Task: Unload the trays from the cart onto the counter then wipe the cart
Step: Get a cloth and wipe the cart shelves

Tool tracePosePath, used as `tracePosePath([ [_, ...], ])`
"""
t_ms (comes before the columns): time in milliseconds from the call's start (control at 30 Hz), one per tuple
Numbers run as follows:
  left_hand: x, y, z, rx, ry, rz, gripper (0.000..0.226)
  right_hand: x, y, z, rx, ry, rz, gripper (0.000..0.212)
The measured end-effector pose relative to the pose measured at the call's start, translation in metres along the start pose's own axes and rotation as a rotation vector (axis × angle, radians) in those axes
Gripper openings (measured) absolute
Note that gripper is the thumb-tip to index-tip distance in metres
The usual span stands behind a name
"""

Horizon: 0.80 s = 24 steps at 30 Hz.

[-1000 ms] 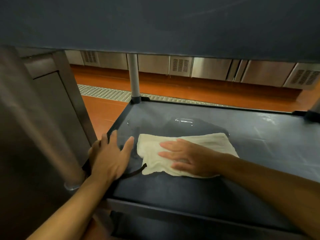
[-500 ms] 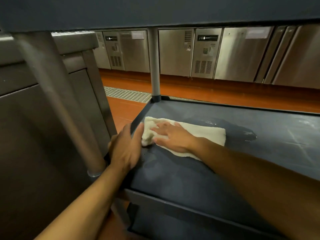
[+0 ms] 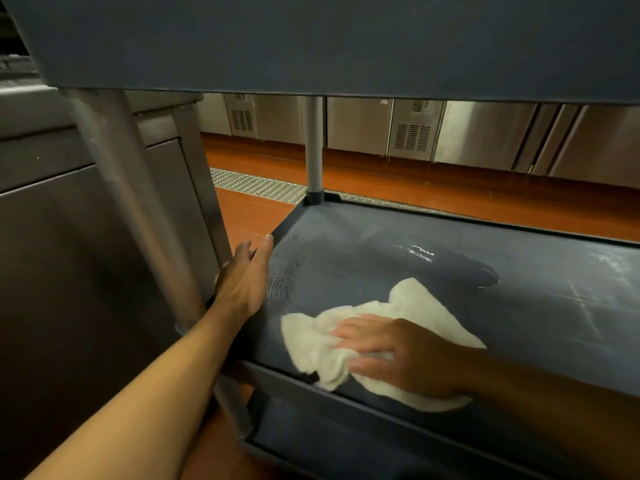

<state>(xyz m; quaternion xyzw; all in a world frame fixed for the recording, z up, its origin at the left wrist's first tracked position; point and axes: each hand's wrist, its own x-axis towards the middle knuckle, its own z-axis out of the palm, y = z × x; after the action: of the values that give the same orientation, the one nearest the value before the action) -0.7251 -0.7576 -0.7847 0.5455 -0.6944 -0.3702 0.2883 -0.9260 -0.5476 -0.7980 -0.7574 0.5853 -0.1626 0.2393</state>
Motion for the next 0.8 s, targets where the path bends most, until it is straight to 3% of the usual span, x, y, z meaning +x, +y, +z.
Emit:
tracePosePath([
  [167,-0.005,0.003,0.005,0.119,0.007,0.076,0.097,-0.059,0.042,-0.039,-0.076,0.131,0.330,0.039],
  [300,-0.005,-0.007,0.012,0.242,0.075,0.205,0.085,-0.032,0.065,-0.051,-0.083,0.250,0.440,0.066],
  [367,-0.003,-0.007,0.015,0.270,0.077,0.212,0.083,0.000,0.076,-0.051,-0.085,0.271,0.404,0.062],
  [467,-0.006,-0.002,0.013,0.226,0.078,0.194,0.079,0.060,0.089,-0.048,-0.017,0.391,0.318,0.039],
  [533,-0.010,0.003,0.011,0.205,0.065,0.151,0.075,0.102,0.079,-0.045,-0.050,0.432,0.348,0.039],
  [633,-0.005,0.007,0.009,-0.004,0.023,0.032,0.068,0.158,0.043,-0.025,-0.059,0.344,0.253,0.045],
  [733,0.006,0.012,-0.001,-0.317,-0.138,-0.162,0.113,0.182,0.003,0.008,-0.011,0.173,0.088,0.046],
  [767,0.003,0.018,-0.005,-0.339,-0.166,-0.175,0.119,0.182,-0.009,0.017,-0.008,0.126,0.046,0.043],
  [800,0.000,0.022,-0.007,-0.309,-0.182,-0.167,0.111,0.180,-0.019,0.022,-0.001,0.096,0.010,0.039],
])
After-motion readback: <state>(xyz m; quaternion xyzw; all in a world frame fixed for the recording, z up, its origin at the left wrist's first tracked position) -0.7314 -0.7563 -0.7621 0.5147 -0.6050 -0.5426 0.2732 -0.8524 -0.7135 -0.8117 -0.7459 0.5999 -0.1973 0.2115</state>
